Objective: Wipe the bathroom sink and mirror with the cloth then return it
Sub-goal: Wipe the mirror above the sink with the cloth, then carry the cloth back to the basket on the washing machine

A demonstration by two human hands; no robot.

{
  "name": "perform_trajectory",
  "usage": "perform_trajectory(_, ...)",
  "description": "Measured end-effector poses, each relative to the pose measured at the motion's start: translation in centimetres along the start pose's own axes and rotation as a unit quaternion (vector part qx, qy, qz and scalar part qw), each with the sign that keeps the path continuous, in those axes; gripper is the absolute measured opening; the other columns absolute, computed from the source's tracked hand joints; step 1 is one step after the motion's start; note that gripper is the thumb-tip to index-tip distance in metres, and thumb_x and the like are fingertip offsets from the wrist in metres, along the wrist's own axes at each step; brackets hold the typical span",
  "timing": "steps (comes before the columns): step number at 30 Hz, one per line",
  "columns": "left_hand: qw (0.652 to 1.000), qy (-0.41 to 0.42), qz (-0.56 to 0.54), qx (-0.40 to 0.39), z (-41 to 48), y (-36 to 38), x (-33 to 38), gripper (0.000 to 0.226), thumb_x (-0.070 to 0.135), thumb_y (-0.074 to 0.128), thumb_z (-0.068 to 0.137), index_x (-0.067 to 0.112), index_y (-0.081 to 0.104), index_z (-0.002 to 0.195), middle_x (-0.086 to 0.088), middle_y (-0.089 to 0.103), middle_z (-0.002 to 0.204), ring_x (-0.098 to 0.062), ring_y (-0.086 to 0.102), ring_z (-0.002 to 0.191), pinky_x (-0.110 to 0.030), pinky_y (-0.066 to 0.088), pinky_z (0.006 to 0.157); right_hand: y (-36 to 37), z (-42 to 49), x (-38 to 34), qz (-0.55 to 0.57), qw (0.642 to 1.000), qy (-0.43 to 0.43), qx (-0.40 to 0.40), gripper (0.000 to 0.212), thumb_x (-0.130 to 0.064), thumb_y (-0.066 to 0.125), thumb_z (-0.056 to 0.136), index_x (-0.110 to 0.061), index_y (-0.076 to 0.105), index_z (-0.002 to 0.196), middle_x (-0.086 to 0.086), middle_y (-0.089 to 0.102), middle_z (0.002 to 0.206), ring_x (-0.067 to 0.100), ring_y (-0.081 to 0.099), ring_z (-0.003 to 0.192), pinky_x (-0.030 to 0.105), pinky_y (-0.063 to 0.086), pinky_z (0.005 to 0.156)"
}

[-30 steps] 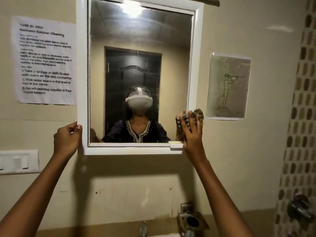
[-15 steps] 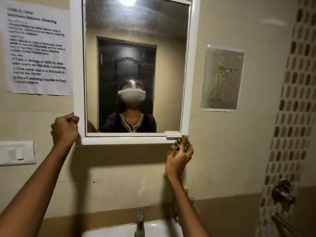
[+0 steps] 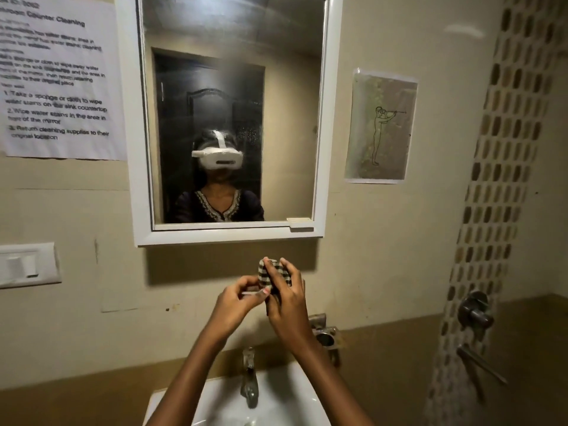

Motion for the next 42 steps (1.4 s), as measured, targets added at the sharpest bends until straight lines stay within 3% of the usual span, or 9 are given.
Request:
perform_trajectory(4, 0.997, -0.029, -0.058, -0.035, -0.4, 2.8, -2.1, 0.007, 0.009, 0.067, 0.082, 0.013, 0.06, 0.082, 0.004, 0.066, 0.071, -0.015, 0.063, 0.075, -0.033, 0.051, 0.075, -1.2, -2.9, 1.7, 0.006, 0.997, 0.055, -0.053, 0.065, -0.012, 0.052, 0.087, -0.042, 0.031, 0.141, 0.006, 0.028, 0.148, 0.018, 0.031, 0.132, 0.032, 0.033, 0.109)
perform_trajectory(11, 0.975, -0.048, -0.172, -0.133, -1.6, 8.9, -2.8, 0.012, 0.008, 0.055, 0.08, 0.015, 0.048, 0.073, 0.005, 0.059, 0.058, -0.009, 0.056, 0.059, -0.017, 0.047, 0.053, -5.6, -5.1, 5.9, -0.02, 0.971, 0.185, -0.149, 0.079, -0.068, 0.054, 0.067, -0.047, 0.027, 0.139, -0.001, 0.034, 0.147, 0.023, 0.034, 0.131, 0.047, 0.031, 0.108)
perform_trajectory(15, 0.968, -0.051, -0.128, -0.209, -1.8, 11.8, -3.1, 0.009, 0.016, 0.058, 0.085, 0.015, 0.05, 0.081, 0.002, 0.065, 0.063, -0.013, 0.061, 0.059, -0.026, 0.047, 0.055, -9.3, -5.6, 8.3, 0.036, 0.951, 0.243, -0.187, 0.06, -0.044, 0.079, 0.069, -0.024, 0.051, 0.118, 0.002, 0.061, 0.116, 0.014, 0.059, 0.1, 0.029, 0.052, 0.088)
perform_trajectory(19, 0.979, -0.026, -0.123, -0.161, -1.2, 15.1, -2.1, 0.019, -0.001, 0.05, 0.091, 0.014, 0.049, 0.08, 0.005, 0.067, 0.053, -0.004, 0.062, 0.05, -0.02, 0.05, 0.051, -13.5, -7.5, 11.3, -0.011, 0.953, 0.293, -0.077, 0.042, -0.038, 0.078, 0.073, -0.021, 0.052, 0.101, -0.002, 0.059, 0.093, 0.012, 0.057, 0.083, 0.032, 0.051, 0.075)
perform_trajectory(23, 0.965, -0.031, -0.19, -0.177, -2.5, 22.3, -0.7, 0.022, -0.005, 0.051, 0.089, 0.014, 0.05, 0.078, 0.003, 0.066, 0.058, -0.01, 0.062, 0.057, -0.021, 0.053, 0.055, -18.4, -11.9, 15.2, 0.155, 0.896, 0.415, 0.012, 0.019, -0.031, 0.072, 0.081, -0.026, 0.055, 0.088, -0.005, 0.059, 0.074, 0.011, 0.059, 0.069, 0.032, 0.053, 0.061)
perform_trajectory(27, 0.945, -0.035, -0.211, -0.249, -5.9, 32.3, 1.3, 0.019, -0.003, 0.054, 0.087, 0.014, 0.052, 0.079, -0.006, 0.063, 0.077, -0.015, 0.061, 0.07, -0.021, 0.053, 0.06, -26.5, -16.3, 17.7, 0.199, 0.842, 0.498, 0.048, 0.026, -0.031, 0.069, 0.083, -0.02, 0.059, 0.104, -0.005, 0.066, 0.084, 0.009, 0.06, 0.072, 0.024, 0.047, 0.057)
perform_trajectory(32, 0.893, -0.099, -0.298, -0.322, -13.1, 46.0, 2.9, 0.026, 0.003, 0.038, 0.094, 0.012, 0.059, 0.082, 0.003, 0.068, 0.075, -0.006, 0.066, 0.068, -0.017, 0.056, 0.056, -40.4, -22.4, 19.6, 0.163, 0.836, 0.518, 0.081, 0.011, -0.016, 0.07, 0.083, -0.014, 0.063, 0.092, 0.002, 0.065, 0.083, 0.008, 0.062, 0.067, 0.021, 0.051, 0.055)
perform_trajectory(37, 0.877, -0.101, -0.27, -0.385, -20.4, 59.2, 5.6, 0.037, -0.011, 0.046, 0.085, 0.013, 0.056, 0.112, -0.004, 0.062, 0.103, -0.012, 0.061, 0.085, -0.013, 0.054, 0.064, -54.3, -30.9, 19.4, 0.199, 0.798, 0.543, 0.167, 0.019, -0.013, 0.062, 0.089, -0.016, 0.049, 0.102, -0.001, 0.062, 0.089, 0.007, 0.063, 0.071, 0.02, 0.055, 0.048)
perform_trajectory(42, 0.757, -0.205, -0.243, -0.571, -33.8, 72.0, 10.1, 0.021, -0.001, 0.043, 0.092, 0.009, 0.062, 0.091, 0.001, 0.071, 0.057, -0.005, 0.063, 0.042, -0.016, 0.049, 0.038, -66.4, -40.2, 18.5, 0.291, 0.745, 0.515, 0.308, 0.013, -0.013, 0.052, 0.092, -0.01, 0.063, 0.098, 0.005, 0.075, 0.086, 0.017, 0.072, 0.076, 0.034, 0.059, 0.072)
Point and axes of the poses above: each hand's wrist, its own z-axis towards the middle knuckle, its own y-axis out of the palm, x = y × z, the point moved 9 cm from there along z, towards the middle knuckle
